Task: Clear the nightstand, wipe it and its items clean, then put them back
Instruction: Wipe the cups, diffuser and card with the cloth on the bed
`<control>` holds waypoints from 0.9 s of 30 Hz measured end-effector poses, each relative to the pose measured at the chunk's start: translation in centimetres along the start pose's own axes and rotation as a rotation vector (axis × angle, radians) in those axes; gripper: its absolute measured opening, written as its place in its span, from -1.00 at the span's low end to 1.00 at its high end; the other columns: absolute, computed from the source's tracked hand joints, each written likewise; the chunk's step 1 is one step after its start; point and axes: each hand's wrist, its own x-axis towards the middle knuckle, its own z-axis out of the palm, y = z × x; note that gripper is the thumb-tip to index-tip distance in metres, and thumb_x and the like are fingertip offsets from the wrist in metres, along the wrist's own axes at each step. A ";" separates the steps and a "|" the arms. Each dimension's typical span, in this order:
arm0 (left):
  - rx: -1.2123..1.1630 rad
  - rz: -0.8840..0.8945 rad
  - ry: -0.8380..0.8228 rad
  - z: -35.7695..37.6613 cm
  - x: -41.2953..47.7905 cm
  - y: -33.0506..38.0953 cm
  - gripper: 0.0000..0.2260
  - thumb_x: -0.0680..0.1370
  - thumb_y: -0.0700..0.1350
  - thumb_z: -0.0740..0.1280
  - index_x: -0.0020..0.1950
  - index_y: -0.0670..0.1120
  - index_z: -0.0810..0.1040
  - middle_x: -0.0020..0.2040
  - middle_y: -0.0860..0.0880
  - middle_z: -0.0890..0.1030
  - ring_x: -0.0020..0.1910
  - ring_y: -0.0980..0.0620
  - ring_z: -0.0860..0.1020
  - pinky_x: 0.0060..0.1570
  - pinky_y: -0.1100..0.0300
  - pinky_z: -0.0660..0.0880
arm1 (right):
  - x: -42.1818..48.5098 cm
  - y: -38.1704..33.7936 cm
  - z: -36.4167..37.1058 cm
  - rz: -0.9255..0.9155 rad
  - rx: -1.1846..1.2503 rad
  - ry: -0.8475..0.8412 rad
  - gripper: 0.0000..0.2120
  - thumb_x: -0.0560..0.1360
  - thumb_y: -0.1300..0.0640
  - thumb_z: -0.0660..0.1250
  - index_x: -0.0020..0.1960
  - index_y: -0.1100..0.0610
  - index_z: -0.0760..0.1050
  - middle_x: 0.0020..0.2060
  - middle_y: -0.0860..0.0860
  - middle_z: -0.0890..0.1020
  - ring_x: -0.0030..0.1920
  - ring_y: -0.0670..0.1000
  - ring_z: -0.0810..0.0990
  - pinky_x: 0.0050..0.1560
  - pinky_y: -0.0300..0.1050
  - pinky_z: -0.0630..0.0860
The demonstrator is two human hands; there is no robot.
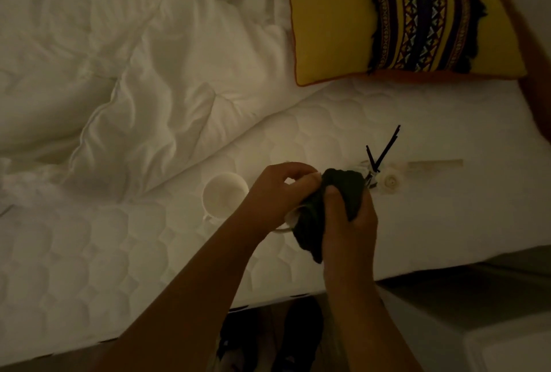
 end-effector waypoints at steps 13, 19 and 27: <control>0.100 -0.101 0.172 1.0 2.3 -1.2 -0.68 0.46 0.09 0.38 0.13 -0.03 0.59 -0.02 0.02 0.55 -0.01 0.04 0.53 -0.10 0.26 0.43 | 0.2 5.6 -2.1 -0.493 -0.698 -0.185 -0.59 0.39 0.12 0.52 0.17 0.22 0.51 0.22 0.11 0.52 0.11 0.08 0.59 0.05 -0.23 0.48; 0.449 0.095 0.194 0.4 5.1 -2.4 -0.44 0.37 0.16 0.47 0.30 0.05 0.42 0.22 0.03 0.41 0.14 0.01 0.44 0.04 0.13 0.47 | 1.6 6.9 -3.8 -0.275 -0.657 -0.201 -0.65 0.46 0.11 0.45 0.18 0.21 0.50 0.13 0.05 0.52 0.08 0.02 0.53 0.04 -0.21 0.43; 0.819 0.151 0.095 2.4 4.8 -5.5 -0.30 0.32 0.18 0.48 0.35 0.12 0.24 0.33 0.03 0.26 0.24 -0.09 0.29 0.09 -0.03 0.53 | 1.9 6.6 -4.3 -0.182 -0.522 -0.120 -0.74 0.46 0.10 0.45 0.06 0.20 0.51 -0.03 0.03 0.55 -0.03 -0.03 0.52 -0.03 -0.28 0.41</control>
